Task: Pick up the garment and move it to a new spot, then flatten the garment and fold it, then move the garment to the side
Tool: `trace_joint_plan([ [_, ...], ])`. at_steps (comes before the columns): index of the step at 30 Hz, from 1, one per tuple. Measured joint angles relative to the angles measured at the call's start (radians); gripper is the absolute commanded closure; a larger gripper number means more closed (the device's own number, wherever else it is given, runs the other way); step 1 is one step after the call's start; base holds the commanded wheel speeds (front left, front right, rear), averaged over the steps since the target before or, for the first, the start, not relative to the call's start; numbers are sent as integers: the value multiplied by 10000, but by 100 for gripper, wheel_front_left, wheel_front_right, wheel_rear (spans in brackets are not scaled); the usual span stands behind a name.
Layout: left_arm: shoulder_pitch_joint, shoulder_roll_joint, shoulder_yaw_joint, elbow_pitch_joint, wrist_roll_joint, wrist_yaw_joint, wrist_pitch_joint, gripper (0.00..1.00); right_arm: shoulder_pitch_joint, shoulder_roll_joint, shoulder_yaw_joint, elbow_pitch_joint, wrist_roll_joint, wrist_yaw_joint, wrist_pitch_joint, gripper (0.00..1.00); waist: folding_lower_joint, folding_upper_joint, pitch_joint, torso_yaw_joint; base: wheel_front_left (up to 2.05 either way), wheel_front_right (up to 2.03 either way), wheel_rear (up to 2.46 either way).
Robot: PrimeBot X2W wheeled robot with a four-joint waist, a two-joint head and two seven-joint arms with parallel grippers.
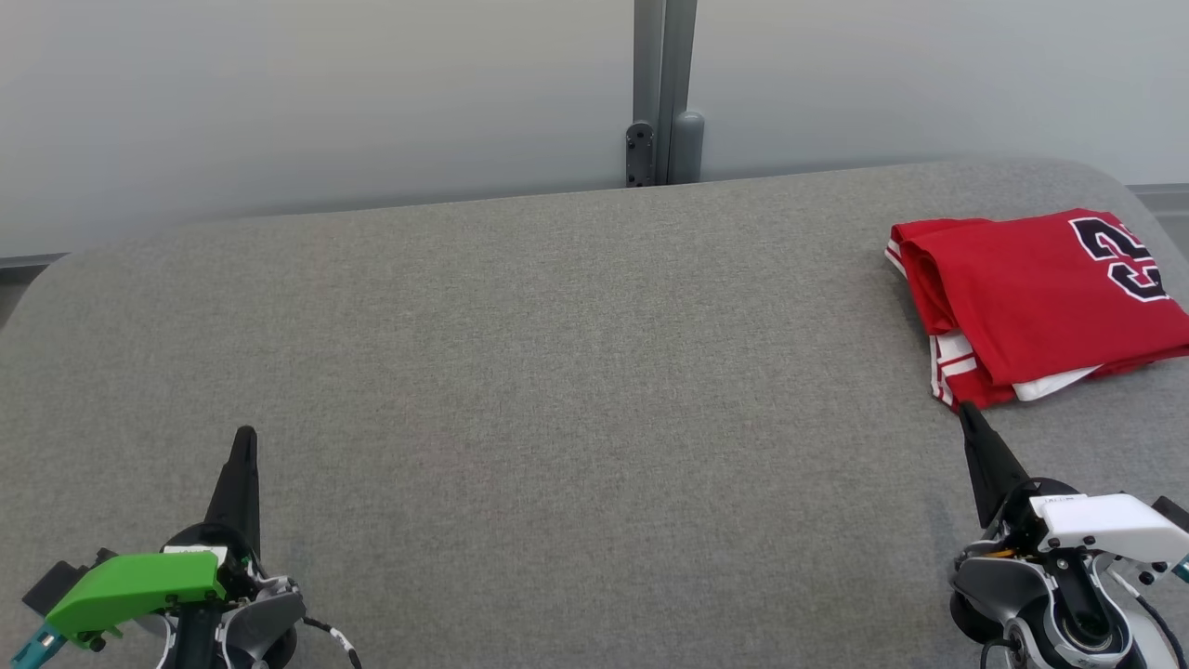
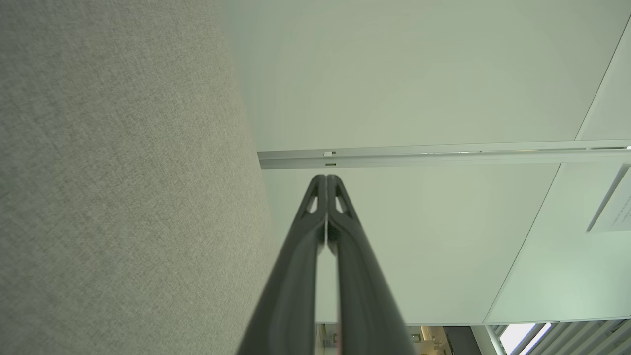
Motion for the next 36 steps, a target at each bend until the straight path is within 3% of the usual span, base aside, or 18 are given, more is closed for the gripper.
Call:
trace_joint_plan([
  [36,0,-2,-2,0,-2,-2,0,100,-5,38,-46,0,-46,0,42,100,0,0,0,0,0,0,0],
])
